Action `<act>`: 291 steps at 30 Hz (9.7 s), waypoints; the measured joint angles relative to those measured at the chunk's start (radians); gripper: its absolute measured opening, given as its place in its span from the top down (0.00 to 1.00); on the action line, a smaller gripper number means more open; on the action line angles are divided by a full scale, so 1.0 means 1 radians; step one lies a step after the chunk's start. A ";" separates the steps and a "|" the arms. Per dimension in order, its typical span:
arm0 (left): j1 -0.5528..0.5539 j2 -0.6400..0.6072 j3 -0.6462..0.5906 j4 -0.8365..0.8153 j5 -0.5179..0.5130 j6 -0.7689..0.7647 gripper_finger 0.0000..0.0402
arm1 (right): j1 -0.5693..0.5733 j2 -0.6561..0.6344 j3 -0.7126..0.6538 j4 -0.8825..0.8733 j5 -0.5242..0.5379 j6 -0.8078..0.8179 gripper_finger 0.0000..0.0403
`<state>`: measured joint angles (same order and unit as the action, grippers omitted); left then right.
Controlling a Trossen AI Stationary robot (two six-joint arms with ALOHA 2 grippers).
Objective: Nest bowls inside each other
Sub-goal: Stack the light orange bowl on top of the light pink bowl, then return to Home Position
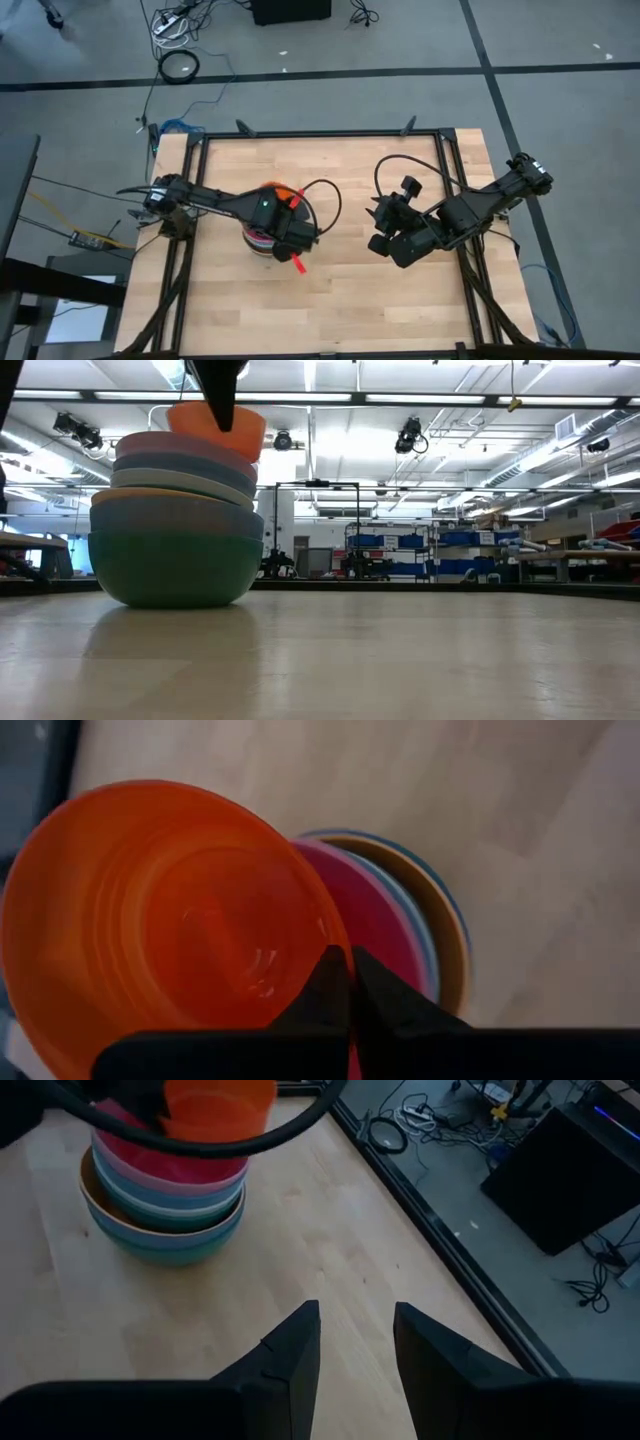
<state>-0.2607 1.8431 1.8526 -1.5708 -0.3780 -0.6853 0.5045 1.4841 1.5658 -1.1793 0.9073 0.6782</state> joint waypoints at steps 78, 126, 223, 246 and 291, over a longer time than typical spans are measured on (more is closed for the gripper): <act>0.011 0.000 -0.044 0.003 0.164 -0.108 0.71 | 0.000 0.000 0.000 0.018 -0.039 -0.001 0.71; -0.332 -0.036 0.441 0.004 -0.565 0.166 0.53 | 0.187 -0.011 -0.141 -0.330 0.014 0.396 0.73; 0.288 -0.909 -1.357 2.113 0.855 0.709 0.53 | -0.573 -0.733 -1.042 1.504 -1.234 -0.681 0.74; 0.288 -0.909 -1.773 2.638 0.633 0.656 0.53 | -0.573 -0.897 -1.367 1.626 -1.004 -0.644 0.74; 0.280 -0.957 -1.689 2.786 0.568 0.456 0.53 | -0.573 -0.863 -1.556 1.744 -0.832 -0.601 0.74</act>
<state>0.0193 0.8857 0.1638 1.2154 0.1902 -0.2297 -0.0685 0.6216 0.0093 0.5652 0.0750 0.0768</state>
